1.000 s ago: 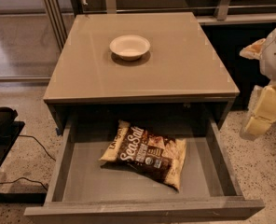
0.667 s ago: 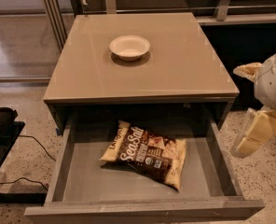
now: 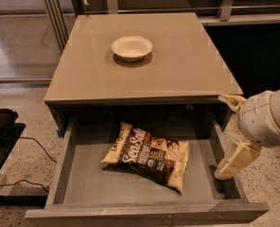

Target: Pick brown chip bag from top drawer and place on counter

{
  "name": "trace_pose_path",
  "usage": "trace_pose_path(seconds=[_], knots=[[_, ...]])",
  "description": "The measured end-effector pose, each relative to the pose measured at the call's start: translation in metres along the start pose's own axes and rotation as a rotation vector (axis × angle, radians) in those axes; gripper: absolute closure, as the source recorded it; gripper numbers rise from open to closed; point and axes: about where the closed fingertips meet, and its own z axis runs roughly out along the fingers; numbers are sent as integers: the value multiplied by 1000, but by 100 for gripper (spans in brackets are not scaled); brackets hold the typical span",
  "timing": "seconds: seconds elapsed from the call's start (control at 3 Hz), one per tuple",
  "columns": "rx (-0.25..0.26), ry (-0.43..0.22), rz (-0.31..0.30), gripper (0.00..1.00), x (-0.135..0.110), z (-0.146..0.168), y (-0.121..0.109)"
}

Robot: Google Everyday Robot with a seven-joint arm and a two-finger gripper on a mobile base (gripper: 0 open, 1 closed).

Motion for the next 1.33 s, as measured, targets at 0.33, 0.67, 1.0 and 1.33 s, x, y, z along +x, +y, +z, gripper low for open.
trace_pose_path(seconds=[0.33, 0.67, 1.0, 1.33], knots=[[0, -1, -1, 0, 0, 0, 0], [-35, -54, -11, 0, -12, 24, 4], [-46, -132, 9, 0, -21, 55, 4], [-43, -187, 48, 0, -24, 88, 8]])
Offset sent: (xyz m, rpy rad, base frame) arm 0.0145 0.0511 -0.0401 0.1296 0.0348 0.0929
